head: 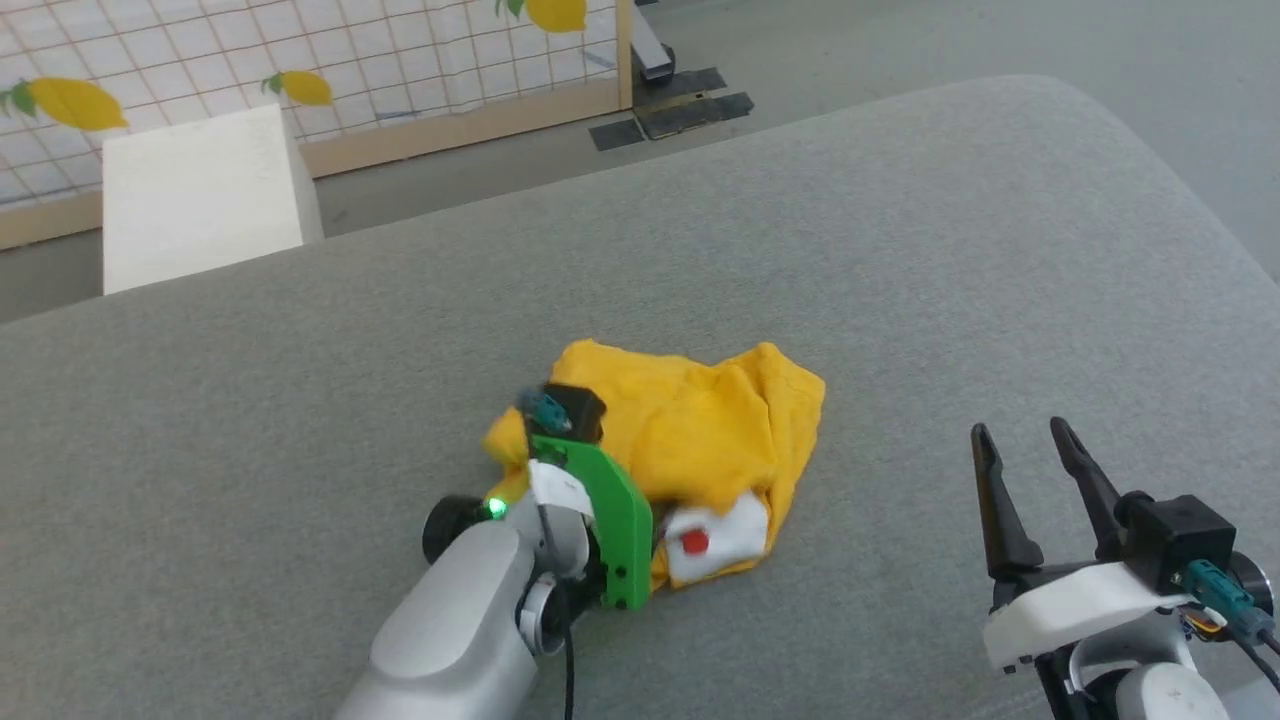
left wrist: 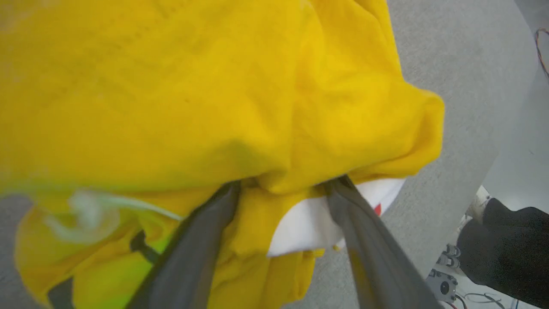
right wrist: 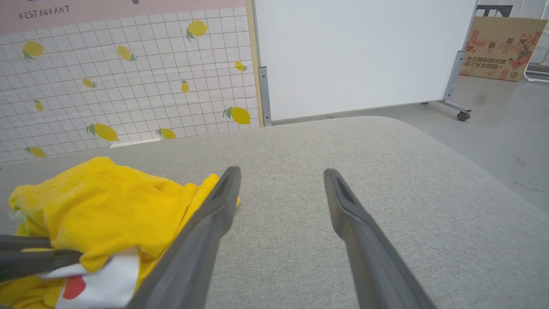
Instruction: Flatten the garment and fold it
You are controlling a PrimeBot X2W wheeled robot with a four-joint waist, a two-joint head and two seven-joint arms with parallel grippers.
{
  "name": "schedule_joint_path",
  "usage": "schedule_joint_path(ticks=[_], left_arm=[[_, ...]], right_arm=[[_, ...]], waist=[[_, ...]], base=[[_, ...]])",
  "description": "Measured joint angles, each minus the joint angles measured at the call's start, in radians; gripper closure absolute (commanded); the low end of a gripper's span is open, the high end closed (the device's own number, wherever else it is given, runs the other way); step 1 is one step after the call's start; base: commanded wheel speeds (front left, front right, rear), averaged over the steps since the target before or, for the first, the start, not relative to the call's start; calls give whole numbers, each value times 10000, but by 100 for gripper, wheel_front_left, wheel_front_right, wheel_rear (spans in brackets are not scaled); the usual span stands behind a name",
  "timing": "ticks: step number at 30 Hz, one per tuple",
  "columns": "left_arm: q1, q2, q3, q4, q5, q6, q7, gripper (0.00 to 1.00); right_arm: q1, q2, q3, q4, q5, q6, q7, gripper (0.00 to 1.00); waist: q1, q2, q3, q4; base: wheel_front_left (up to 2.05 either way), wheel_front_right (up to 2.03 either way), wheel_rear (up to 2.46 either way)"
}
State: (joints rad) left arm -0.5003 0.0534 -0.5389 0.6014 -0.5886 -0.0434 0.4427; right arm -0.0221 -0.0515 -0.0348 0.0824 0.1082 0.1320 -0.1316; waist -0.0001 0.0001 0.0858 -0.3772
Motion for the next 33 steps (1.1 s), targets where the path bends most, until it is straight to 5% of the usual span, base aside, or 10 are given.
schedule_joint_path(ticks=[6, 11, 23, 33], left_arm=[[79, 75, 867, -1448, 174, -92, -4102, 0], [712, 476, 1530, -2165, 650, 211, -6487, 0], [3132, 1072, 3501, -4165, 1638, 871, -6999, 0], [4358, 608, 4481, -4803, 2393, 621, -6999, 0]], right_arm=[[38, 0, -31, -63, -35, 0, 84, 0], [122, -2, -98, -280, -142, 0, 188, 0], [277, 2, -188, -694, -313, 0, 441, 0], [332, -17, 161, -606, -261, 0, 1174, 0]], waist=[[0, 0, -174, 458], [0, 0, -359, 961], [0, 0, -633, 2108], [0, 0, -549, 2626]], base=[[0, 0, 0], [0, 0, 0], [0, 0, 0], [0, 0, 0]])
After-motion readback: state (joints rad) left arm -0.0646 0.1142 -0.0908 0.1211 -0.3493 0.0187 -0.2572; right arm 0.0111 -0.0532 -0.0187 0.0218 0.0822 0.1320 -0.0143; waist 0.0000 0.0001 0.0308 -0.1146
